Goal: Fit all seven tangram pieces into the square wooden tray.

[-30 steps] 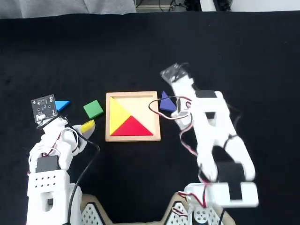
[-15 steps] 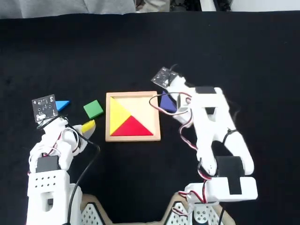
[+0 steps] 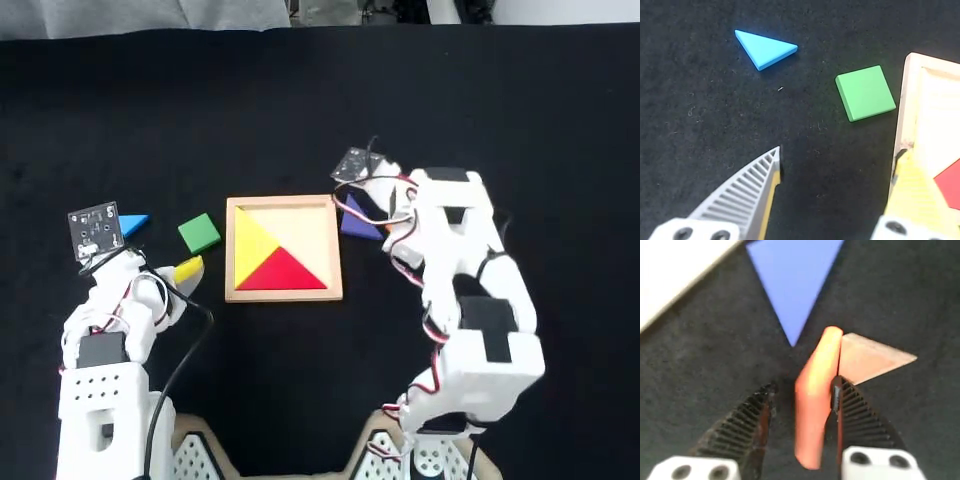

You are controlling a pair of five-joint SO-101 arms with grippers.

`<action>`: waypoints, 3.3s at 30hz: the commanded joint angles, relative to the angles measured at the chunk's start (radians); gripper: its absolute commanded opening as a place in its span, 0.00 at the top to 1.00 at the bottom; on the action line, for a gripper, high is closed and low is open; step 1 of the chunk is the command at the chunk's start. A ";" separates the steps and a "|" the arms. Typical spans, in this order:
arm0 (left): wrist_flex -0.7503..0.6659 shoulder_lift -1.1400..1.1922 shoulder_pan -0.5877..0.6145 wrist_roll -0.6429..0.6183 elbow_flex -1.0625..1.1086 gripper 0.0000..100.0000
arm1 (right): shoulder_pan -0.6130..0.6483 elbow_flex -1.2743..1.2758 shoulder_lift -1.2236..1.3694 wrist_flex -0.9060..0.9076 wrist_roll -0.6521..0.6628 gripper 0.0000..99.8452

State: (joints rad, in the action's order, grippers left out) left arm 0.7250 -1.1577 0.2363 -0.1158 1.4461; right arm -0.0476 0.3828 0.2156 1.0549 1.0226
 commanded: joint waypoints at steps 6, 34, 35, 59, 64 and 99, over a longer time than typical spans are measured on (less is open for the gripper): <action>-0.018 -0.012 -0.015 -0.003 0.002 0.65 | -0.025 -0.067 0.002 0.003 0.014 0.85; -0.012 -0.012 -0.048 0.040 0.002 0.65 | 0.226 -0.134 -0.286 0.379 -0.494 0.99; -0.012 -0.012 -0.048 0.040 0.002 0.65 | 0.247 -0.157 -0.272 0.379 -0.542 0.99; -0.011 -0.012 -0.051 0.040 0.004 0.65 | 0.436 -0.596 0.291 0.270 -1.152 0.99; -0.011 -0.012 -0.053 0.040 0.004 0.65 | 0.460 -0.665 0.317 0.318 -1.154 0.99; -0.018 -0.014 -0.056 0.040 0.015 0.65 | 0.411 -0.694 0.325 0.367 -1.094 0.89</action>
State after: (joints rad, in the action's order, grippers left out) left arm 0.7250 -1.1592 0.1933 -0.0821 1.4676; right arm 0.3974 -0.2570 0.5531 1.4200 -0.0790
